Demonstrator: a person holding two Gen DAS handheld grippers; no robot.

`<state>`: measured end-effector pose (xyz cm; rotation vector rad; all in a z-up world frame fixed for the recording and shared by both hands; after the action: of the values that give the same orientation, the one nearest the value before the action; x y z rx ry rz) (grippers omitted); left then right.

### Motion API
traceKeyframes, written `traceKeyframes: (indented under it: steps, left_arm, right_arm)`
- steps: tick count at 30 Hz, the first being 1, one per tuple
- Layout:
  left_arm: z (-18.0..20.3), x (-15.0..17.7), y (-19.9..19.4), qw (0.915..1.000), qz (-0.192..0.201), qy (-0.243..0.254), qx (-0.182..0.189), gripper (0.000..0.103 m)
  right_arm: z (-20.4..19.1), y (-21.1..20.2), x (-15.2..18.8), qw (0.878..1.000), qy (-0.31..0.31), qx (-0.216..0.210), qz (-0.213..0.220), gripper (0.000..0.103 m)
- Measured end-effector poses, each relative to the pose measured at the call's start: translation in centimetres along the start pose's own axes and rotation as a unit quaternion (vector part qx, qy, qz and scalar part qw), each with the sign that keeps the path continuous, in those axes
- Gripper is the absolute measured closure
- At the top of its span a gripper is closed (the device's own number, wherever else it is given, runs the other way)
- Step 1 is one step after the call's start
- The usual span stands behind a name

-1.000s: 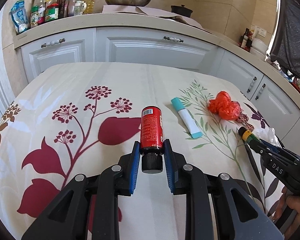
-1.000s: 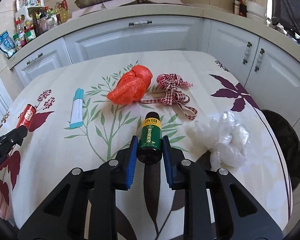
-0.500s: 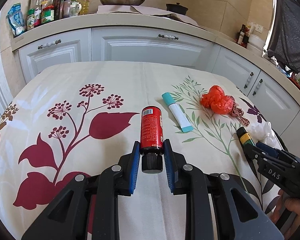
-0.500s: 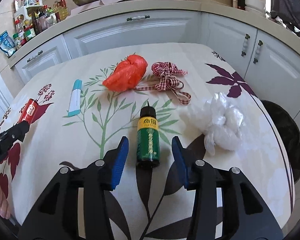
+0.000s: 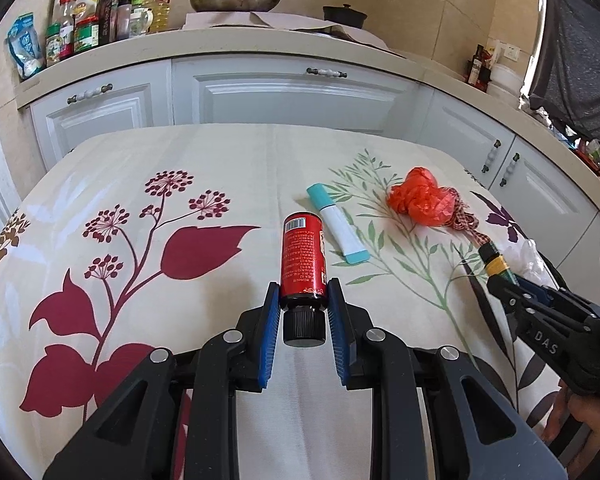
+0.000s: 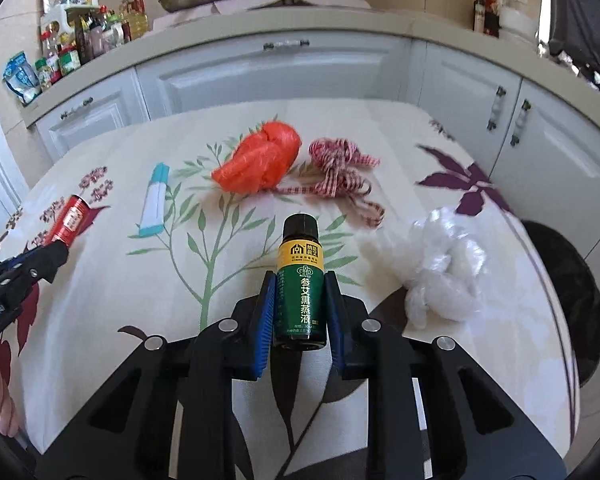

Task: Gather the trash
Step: 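Carry the red can and green bottle over the black bin and open both tools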

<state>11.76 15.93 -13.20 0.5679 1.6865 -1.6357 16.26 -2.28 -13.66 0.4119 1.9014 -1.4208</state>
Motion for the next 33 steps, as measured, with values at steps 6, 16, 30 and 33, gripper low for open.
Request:
traceKeyframes:
  steps: [6, 16, 30, 33]
  left_arm:
    - [2.4, -0.9, -0.9, 0.9996, 0.020, 0.011, 0.016, 0.078]
    - [9.2, -2.2, -2.2, 0.9962, 0.047, 0.051, 0.052, 0.078]
    - [20.4, -4.0, -3.8, 0.9829, 0.083, 0.117, 0.116, 0.078]
    - [22.9, -4.2, -3.9, 0.9788, 0.088, 0.131, 0.131, 0.078]
  right_arm:
    - [2.0, -2.8, -1.0, 0.999, 0.016, 0.004, 0.037, 0.080]
    - [7.5, -7.6, -1.8, 0.993, 0.045, 0.034, 0.103, 0.080]
    - [18.0, -12.4, -1.5, 0.979, 0.095, 0.103, 0.151, 0.080]
    - [19.9, -13.1, -1.3, 0.975, 0.105, 0.114, 0.158, 0.080]
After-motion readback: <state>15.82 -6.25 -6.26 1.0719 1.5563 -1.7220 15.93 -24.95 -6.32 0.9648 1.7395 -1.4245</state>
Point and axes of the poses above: each gripper's, at about its wrist camera, not at the fingertips, and y roughly the way its jaws point, z to its right, x to its underside, the point moved 9 cm from there along y, roughly the way its jaws point, and after that the axes turned 7 degrees about y, right-handed, at the moved point
